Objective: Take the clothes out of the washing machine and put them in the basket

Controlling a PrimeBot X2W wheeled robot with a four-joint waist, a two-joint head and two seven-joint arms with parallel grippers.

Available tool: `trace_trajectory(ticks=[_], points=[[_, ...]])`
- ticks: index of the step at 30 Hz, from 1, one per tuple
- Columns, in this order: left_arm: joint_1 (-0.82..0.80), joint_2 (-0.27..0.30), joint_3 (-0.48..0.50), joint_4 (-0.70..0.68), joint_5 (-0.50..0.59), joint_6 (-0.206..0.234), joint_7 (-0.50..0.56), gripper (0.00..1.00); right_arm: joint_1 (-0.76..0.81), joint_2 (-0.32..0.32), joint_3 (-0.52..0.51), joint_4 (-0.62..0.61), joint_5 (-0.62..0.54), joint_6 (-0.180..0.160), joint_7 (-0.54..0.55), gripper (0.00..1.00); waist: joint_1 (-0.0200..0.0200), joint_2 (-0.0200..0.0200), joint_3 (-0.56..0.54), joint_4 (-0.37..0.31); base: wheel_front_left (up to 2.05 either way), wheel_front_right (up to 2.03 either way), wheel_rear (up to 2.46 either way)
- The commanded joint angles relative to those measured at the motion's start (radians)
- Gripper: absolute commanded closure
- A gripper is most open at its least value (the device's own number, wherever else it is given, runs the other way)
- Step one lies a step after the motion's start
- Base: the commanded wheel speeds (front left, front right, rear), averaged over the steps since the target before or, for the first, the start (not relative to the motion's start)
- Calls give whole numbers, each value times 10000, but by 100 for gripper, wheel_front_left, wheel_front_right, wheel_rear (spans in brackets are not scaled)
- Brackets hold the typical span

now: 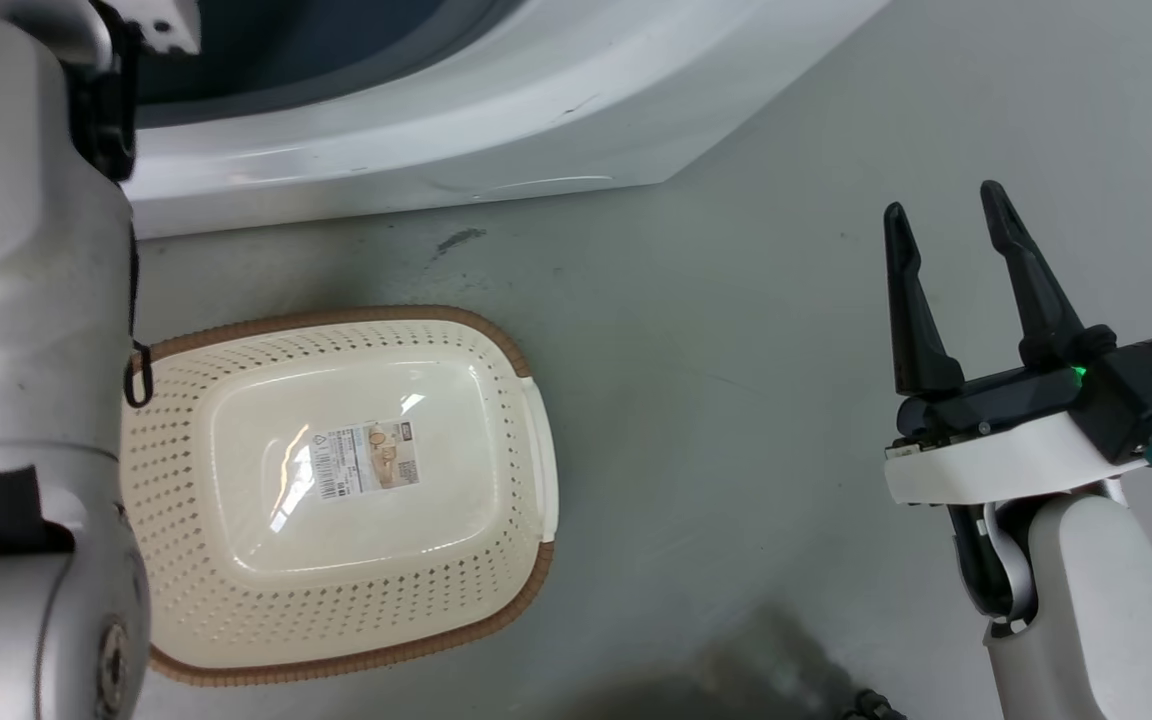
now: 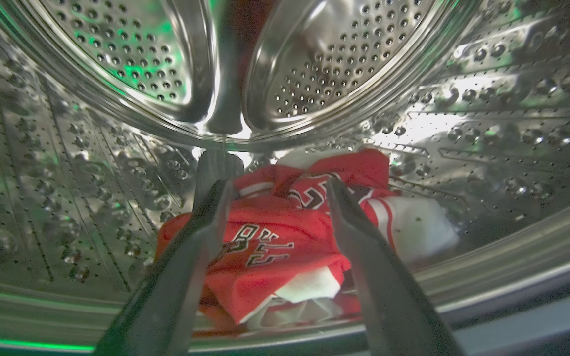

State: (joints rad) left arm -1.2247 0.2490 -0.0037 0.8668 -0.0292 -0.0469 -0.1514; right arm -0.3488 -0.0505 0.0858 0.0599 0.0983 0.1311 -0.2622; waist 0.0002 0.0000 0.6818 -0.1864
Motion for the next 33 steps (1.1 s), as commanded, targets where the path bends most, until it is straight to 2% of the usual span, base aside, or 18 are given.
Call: trace_trajectory(ticks=[1, 9, 10, 16, 21, 28, 31, 33], points=[[-180, 61, -37, 128, 58, -52, 137, 0, -178, 5, 41, 22, 82, -7, -39, 0, -2, 0, 79, -128, 0, 0, 0], [-1539, 891, -281, 1573, 119, -416, 1919, 0, -313, 7, 721, 133, 633, -7, -38, 0, -2, 0, 358, -830, 0, 0, 0], [-1940, 1174, -414, 2015, 138, -559, 2746, 0, -367, 7, 965, 155, 821, -7, -40, 0, -2, 0, 480, -1059, 0, 0, 0], [-2864, 1632, -797, 2633, 230, -738, 4670, 0, -452, 5, 1301, 189, 1127, -7, -38, 0, -2, 0, 721, -1451, 0, 0, 0], [-3391, 1987, -947, 3040, 279, -685, 6324, 0, -466, 7, 1546, 182, 1223, -7, -39, 0, -2, 0, 894, -1701, 0, 0, 0], [-3489, 2217, -995, 3375, 197, -471, 7923, 0, -492, 7, 1641, 180, 1400, -5, -39, 0, -2, 0, 985, -1856, 0, 0, 0], [-3401, 2142, -988, 3380, 99, -391, 8325, 100, -502, 7, 1636, 189, 1406, -7, -39, 0, -2, 0, 981, -1855, 0, 0, 0], [-3343, 2167, -1025, 3200, 110, -326, 8260, 100, -543, 7, 1654, 200, 1415, -7, -39, 0, -2, 0, 973, -1862, 0, 0, 0]])
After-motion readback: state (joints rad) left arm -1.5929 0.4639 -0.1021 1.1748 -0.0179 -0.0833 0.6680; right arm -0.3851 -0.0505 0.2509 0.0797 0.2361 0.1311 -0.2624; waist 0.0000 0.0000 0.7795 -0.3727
